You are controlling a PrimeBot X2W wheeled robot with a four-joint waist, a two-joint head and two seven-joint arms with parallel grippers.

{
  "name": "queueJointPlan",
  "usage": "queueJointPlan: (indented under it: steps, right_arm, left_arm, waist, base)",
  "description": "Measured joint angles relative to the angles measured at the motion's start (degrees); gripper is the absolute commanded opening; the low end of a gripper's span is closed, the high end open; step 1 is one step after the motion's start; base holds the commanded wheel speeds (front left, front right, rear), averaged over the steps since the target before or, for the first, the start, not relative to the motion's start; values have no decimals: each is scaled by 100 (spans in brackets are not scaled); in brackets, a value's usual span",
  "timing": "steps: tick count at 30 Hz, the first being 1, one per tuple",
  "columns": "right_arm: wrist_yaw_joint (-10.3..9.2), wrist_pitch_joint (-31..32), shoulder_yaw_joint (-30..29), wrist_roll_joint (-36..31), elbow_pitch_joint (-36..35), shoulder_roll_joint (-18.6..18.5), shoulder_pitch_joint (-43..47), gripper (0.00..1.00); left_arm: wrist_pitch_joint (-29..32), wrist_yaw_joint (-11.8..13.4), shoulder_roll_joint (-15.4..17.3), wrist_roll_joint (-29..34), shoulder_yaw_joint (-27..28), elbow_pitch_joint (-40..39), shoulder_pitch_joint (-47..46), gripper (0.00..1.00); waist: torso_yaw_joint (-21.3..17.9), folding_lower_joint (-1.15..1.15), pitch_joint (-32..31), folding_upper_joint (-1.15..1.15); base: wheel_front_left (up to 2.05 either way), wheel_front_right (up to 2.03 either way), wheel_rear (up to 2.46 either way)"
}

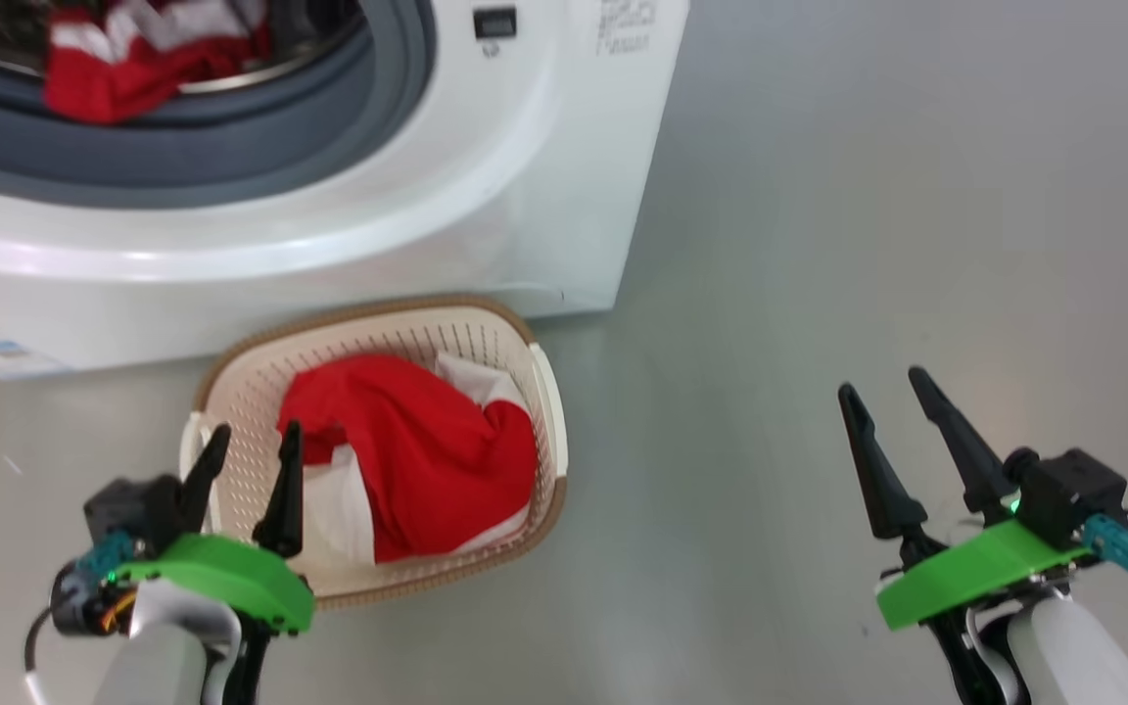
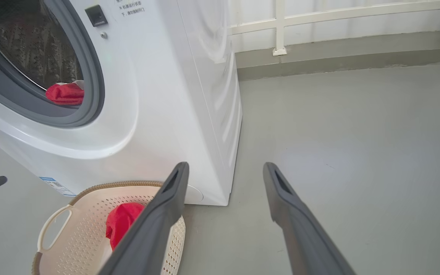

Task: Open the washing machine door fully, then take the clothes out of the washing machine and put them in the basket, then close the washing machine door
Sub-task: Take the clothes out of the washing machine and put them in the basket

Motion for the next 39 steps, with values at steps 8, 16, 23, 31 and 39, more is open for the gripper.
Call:
queueJointPlan:
  steps: [8,16,23,31,39]
  right_arm:
    - [0,0,-64,51,38,-76,505,100]
    - [0,0,-71,58,54,-158,964,100]
    - [0,0,-76,107,49,-204,1318,100]
    - [0,0,-130,118,-44,-256,1576,100]
    - [0,0,-179,118,-112,-256,1851,100]
  left_arm:
    - [0,0,-31,283,299,-1006,1001,100]
    - [0,0,-77,561,412,-1695,1872,100]
    - [0,0,-147,658,557,-2168,2550,100]
    - [0,0,-220,699,786,-2572,3034,100]
    - [0,0,-244,749,904,-2887,3403,100]
  waist:
    - [54,0,-830,0]
    - [67,0,-1540,0]
    - [63,0,-2068,0]
    - [70,0,-2370,0]
    - [58,0,-2482,0]
  base:
    - [0,0,0]
    - [0,0,0]
    - [0,0,0]
    - [0,0,0]
    - [0,0,0]
